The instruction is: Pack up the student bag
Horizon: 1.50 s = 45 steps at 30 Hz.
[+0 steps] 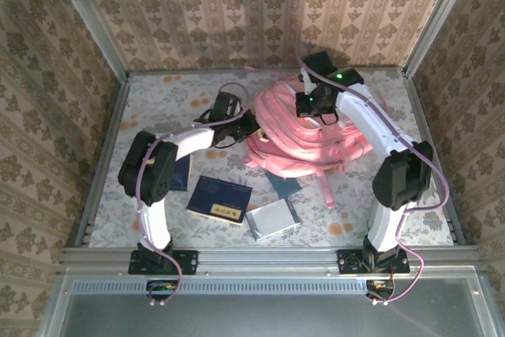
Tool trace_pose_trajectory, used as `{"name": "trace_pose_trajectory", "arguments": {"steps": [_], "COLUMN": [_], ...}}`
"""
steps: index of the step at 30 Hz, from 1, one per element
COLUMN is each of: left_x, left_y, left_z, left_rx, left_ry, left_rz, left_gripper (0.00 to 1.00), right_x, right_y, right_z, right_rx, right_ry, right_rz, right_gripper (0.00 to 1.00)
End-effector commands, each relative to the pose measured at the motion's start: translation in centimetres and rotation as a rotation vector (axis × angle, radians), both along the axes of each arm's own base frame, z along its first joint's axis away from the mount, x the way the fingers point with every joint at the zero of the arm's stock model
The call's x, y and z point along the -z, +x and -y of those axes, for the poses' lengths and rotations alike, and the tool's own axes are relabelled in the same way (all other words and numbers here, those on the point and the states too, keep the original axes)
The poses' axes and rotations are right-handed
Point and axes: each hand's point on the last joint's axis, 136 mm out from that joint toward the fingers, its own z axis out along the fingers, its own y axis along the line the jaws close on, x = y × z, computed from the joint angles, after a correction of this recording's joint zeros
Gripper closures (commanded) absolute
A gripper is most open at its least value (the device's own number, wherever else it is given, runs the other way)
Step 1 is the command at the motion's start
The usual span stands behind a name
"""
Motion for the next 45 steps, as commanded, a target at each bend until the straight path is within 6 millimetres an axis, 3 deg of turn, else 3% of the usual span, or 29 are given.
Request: {"name": "trace_pose_trajectory", "arguments": {"steps": [1, 5, 10, 19, 26, 28, 29, 31, 34, 38, 45], "left_x": [-3.3, -3.4, -4.3, -4.8, -2.8, -2.6, -2.7, -2.9, -3.0, -3.1, -4.4], "left_y": [1.4, 1.5, 1.8, 2.8, 0.6, 0.0, -0.2, -0.8, -1.1, -1.0, -0.5], "left_z": [3.4, 6.1, 9.1, 14.3, 17.8, 18.8, 19.2, 19.8, 19.4, 17.6, 13.3], "left_rx": [0.018, 0.033, 0.060, 0.062, 0.126, 0.151, 0.167, 0.198, 0.213, 0.202, 0.184], "left_ry": [-0.143, -0.206, -0.267, -0.424, -0.367, -0.368, -0.370, -0.373, -0.348, -0.311, -0.278], "left_rz": [0.078, 0.084, 0.108, 0.104, 0.053, 0.039, 0.036, 0.030, 0.032, 0.036, 0.065], "left_gripper": [1.00, 1.00, 1.00, 1.00, 1.00, 0.90, 0.81, 0.49, 0.25, 0.13, 0.08], "right_x": [-4.8, -5.4, -5.7, -9.9, -10.9, -11.2, -11.4, -11.4, -11.5, -11.6, -11.8], "right_y": [1.3, 1.8, 1.7, 2.6, 3.7, 4.0, 4.1, 4.2, 4.4, 4.7, 5.0], "right_z": [-4.6, -6.0, -6.4, -6.3, -6.6, -6.7, -6.8, -6.6, -6.0, -5.0, -3.1], "right_rx": [-0.036, -0.057, -0.081, -0.066, -0.061, -0.059, -0.059, -0.057, -0.044, -0.025, 0.012], "right_ry": [0.436, 0.620, 0.704, 0.841, 0.867, 0.880, 0.884, 0.882, 0.878, 0.869, 0.838], "right_rz": [0.090, 0.064, 0.044, 0.085, 0.089, 0.093, 0.095, 0.097, 0.103, 0.118, 0.157], "right_gripper": [1.00, 1.00, 1.00, 1.00, 1.00, 1.00, 1.00, 1.00, 1.00, 1.00, 1.00]}}
